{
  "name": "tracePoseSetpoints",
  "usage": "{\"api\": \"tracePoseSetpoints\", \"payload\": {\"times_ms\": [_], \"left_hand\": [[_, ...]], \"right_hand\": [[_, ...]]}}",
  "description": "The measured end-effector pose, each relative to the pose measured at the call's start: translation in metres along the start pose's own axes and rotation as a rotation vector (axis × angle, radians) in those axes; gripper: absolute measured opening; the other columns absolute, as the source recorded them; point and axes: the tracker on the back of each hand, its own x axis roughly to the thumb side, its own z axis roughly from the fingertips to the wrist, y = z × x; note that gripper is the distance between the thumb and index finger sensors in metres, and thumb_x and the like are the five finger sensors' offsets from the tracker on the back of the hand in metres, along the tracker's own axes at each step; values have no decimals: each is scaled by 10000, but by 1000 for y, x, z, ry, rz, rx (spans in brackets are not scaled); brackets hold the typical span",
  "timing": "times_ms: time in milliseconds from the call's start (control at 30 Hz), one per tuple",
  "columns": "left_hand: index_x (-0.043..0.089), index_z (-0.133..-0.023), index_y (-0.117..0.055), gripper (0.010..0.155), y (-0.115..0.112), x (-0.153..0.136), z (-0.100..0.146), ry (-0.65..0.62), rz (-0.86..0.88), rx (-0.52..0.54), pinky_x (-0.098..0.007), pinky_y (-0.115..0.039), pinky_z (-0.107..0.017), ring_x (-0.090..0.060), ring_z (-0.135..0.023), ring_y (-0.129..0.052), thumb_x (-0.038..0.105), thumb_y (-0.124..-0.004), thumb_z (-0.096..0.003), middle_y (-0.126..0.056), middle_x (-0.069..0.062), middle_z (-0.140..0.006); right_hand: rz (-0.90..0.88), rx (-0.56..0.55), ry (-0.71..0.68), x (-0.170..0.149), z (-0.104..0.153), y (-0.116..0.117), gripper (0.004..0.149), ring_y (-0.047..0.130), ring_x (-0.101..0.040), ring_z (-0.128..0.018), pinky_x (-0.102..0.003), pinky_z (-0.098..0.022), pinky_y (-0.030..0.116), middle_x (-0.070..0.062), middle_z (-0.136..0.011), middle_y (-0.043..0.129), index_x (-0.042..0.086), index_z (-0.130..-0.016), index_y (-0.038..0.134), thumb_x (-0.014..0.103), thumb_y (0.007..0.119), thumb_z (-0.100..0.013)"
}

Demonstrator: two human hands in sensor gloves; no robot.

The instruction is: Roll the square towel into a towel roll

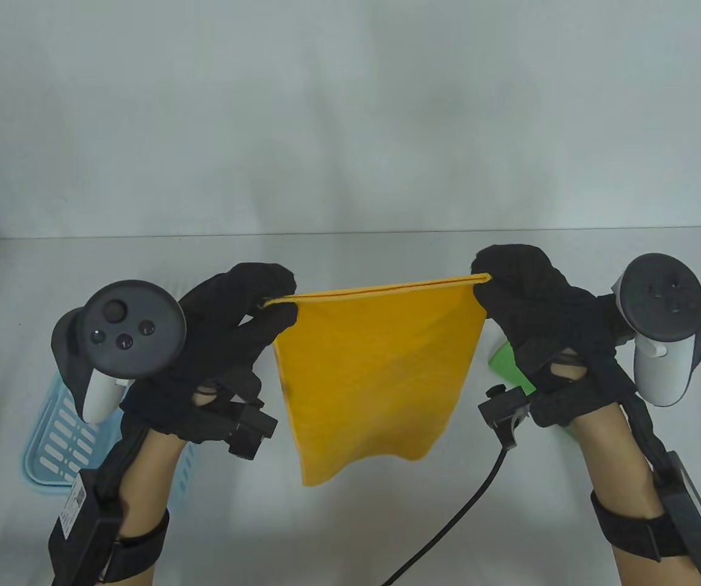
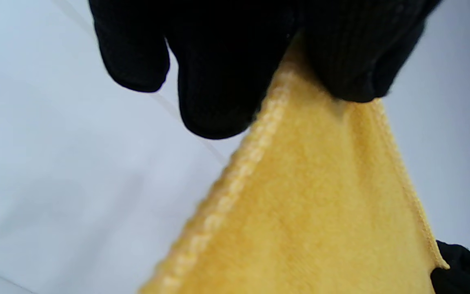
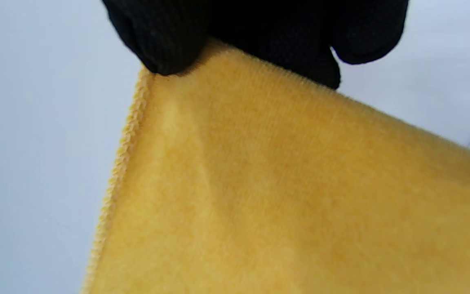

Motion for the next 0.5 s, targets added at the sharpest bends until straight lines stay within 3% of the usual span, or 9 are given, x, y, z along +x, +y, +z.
{"api": "tracePoseSetpoints", "payload": {"times_ms": [167, 267, 367, 500], "left_hand": [[366, -830, -799, 439, -30, -44, -41, 191, -31, -104, -520, -731, -668, -181, -656, -994, 401, -837, -394, -954, 111, -717], [383, -810, -812, 426, -57, -79, -61, 307, -44, -220, -529, -721, -675, -191, -714, -980, 382, -847, -386, -942, 117, -759], [403, -789, -830, 419, -75, -97, -76, 384, -120, -212, -530, -722, -676, -189, -739, -976, 374, -857, -373, -936, 120, -786], [438, -782, -820, 419, -54, -73, -94, 316, -129, -61, -523, -705, -701, -173, -798, -945, 388, -854, -368, -898, 138, -845]], "right_hand": [[174, -50, 129, -36, -43, 21, 397, 948, -240, -570, -512, -545, 748, 29, -662, 928, 386, -760, 762, 334, 807, -369], [220, -49, 242, -73, -68, 40, 390, 929, -254, -631, -519, -566, 732, 36, -721, 899, 403, -755, 755, 332, 795, -373], [184, -79, 322, -96, -90, 51, 386, 884, -295, -719, -538, -583, 706, 10, -821, 843, 406, -748, 763, 320, 794, -372], [115, -147, 240, -63, -104, 36, 386, 844, -298, -781, -538, -611, 680, 22, -880, 797, 420, -747, 754, 322, 787, -375]]}}
